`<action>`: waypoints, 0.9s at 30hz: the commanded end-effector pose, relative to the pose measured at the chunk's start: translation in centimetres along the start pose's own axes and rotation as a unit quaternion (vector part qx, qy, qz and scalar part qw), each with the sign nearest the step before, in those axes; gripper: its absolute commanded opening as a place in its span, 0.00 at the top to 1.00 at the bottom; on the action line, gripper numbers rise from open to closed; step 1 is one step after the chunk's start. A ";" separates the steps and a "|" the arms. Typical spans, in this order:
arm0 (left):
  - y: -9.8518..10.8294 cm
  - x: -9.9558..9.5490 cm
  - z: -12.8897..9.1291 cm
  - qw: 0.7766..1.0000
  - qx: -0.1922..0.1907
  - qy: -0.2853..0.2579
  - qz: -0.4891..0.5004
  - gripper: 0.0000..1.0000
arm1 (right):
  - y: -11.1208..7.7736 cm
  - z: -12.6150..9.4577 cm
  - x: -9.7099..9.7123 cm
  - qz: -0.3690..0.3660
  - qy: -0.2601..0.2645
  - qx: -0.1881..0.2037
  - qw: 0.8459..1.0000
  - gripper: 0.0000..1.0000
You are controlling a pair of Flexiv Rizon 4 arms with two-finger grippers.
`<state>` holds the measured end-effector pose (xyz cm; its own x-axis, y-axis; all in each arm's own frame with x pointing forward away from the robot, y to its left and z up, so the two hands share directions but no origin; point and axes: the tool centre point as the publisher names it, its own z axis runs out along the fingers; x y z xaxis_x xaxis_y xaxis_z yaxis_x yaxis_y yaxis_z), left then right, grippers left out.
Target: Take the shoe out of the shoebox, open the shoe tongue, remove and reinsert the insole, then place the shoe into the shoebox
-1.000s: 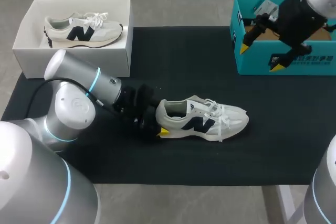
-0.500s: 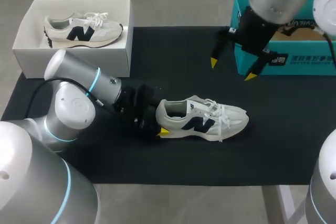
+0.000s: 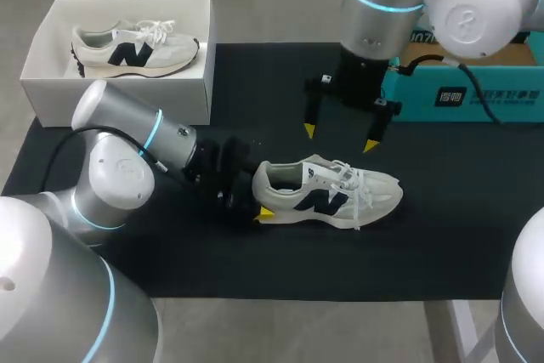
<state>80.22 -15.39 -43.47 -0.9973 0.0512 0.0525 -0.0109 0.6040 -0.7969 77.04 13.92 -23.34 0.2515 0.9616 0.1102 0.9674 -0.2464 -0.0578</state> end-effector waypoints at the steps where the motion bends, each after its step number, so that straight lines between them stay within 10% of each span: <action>1: 0.1 0.0 0.3 1.000 0.000 0.001 0.000 1.00 | 0.7 2.1 1.8 -0.006 -0.070 0.014 0.997 0.00; 27: 0.1 0.0 0.3 1.000 0.000 0.001 0.000 1.00 | 0.7 6.2 1.6 0.003 -0.115 -0.024 0.993 0.00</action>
<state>80.22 -15.40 -43.47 -0.9973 0.0511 0.0524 -0.0109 0.6040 -0.7969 78.15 16.60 -29.27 0.2481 0.9583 -0.1418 0.9677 -0.2521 -0.0105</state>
